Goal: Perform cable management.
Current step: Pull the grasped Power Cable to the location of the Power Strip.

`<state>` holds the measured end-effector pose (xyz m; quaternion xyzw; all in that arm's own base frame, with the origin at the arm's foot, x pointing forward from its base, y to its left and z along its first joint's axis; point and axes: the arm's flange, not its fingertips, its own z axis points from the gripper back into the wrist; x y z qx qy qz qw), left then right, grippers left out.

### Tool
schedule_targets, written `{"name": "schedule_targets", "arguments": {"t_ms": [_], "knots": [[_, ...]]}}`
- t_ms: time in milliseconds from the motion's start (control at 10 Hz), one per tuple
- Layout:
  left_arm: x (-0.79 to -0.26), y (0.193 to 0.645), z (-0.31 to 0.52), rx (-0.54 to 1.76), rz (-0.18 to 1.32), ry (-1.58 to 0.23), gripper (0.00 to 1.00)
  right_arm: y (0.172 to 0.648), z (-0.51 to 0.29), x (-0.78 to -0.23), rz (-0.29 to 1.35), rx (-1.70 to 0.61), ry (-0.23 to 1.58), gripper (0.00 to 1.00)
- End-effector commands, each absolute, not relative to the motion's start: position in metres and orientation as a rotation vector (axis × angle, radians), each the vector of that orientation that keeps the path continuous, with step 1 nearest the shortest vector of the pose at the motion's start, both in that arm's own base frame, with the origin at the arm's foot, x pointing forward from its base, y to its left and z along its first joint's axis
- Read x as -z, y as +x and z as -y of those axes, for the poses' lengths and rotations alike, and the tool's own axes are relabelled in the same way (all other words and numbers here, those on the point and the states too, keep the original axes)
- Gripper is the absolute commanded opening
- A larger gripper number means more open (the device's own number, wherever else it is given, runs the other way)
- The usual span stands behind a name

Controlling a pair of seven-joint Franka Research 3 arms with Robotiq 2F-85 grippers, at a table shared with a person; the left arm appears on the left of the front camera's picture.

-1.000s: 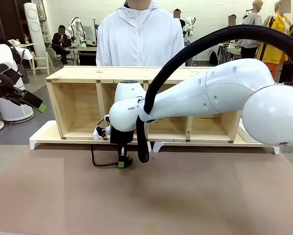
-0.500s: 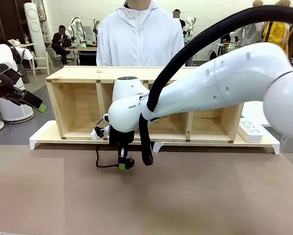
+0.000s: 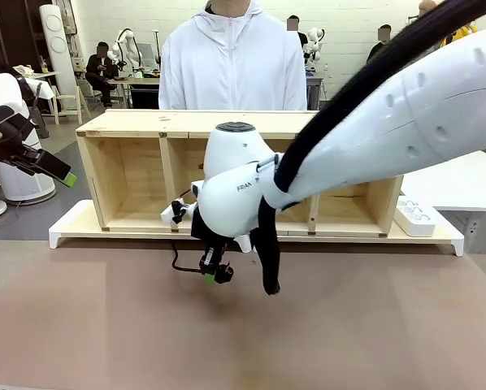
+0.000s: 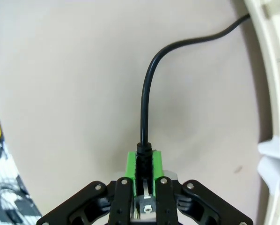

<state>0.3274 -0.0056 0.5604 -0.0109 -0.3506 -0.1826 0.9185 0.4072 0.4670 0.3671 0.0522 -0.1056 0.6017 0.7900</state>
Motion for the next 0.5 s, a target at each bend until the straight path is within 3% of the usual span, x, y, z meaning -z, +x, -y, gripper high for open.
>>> {"name": "schedule_targets", "arguments": {"t_ms": [0, 400], "knots": [[-0.561, 0.327, 0.006, 0.363, 0.721, -0.033, 1.0, 0.371, -0.443, -0.364, 0.305, -1.185, 0.12, 0.16], [-0.561, 0.327, 0.006, 0.363, 0.721, -0.033, 1.0, 0.336, -0.423, -0.364, 0.287, -1.084, 0.099, 0.16]]}}
